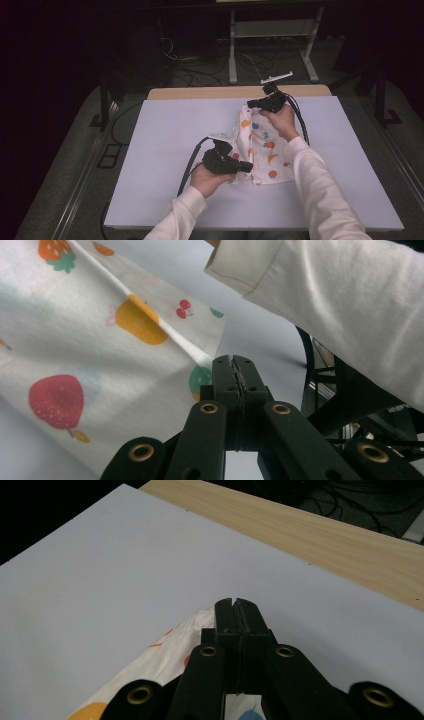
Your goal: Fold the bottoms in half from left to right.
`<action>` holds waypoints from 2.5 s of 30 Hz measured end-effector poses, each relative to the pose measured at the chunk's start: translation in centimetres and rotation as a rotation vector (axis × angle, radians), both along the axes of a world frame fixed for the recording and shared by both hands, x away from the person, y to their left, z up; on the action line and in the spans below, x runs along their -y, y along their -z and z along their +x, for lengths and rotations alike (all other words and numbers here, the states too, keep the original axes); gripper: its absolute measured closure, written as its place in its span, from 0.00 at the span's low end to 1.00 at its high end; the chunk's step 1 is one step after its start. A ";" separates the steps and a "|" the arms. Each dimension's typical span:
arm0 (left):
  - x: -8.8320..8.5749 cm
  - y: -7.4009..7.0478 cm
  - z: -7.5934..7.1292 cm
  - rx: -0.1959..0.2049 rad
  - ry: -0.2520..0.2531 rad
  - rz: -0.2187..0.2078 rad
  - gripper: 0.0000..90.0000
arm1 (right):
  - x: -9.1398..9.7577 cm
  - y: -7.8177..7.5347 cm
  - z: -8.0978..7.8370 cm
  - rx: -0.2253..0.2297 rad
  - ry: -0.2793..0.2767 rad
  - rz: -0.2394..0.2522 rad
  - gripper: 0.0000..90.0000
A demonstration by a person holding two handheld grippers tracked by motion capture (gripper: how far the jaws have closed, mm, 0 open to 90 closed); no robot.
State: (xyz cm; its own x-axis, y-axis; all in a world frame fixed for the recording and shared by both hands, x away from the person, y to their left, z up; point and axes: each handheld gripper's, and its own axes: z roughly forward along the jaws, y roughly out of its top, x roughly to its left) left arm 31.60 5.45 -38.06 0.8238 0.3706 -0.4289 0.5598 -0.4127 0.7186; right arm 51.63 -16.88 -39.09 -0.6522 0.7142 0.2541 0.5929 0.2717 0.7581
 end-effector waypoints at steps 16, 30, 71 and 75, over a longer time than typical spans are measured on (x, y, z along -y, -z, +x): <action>3.7 -0.6 0.9 -0.004 0.017 0.005 0.99 | 1.3 0.5 1.1 -0.029 -0.033 0.035 0.98; 8.0 1.7 2.1 -0.045 -0.005 -0.003 1.00 | 2.6 0.6 1.6 -0.012 -0.032 0.009 0.98; 14.5 5.4 3.4 -0.101 -0.023 0.036 0.99 | 6.3 3.4 2.3 -0.006 -0.045 -0.010 0.98; 15.0 5.5 3.4 -0.091 -0.020 0.054 0.99 | 6.5 3.5 2.3 -0.012 -0.046 -0.003 0.98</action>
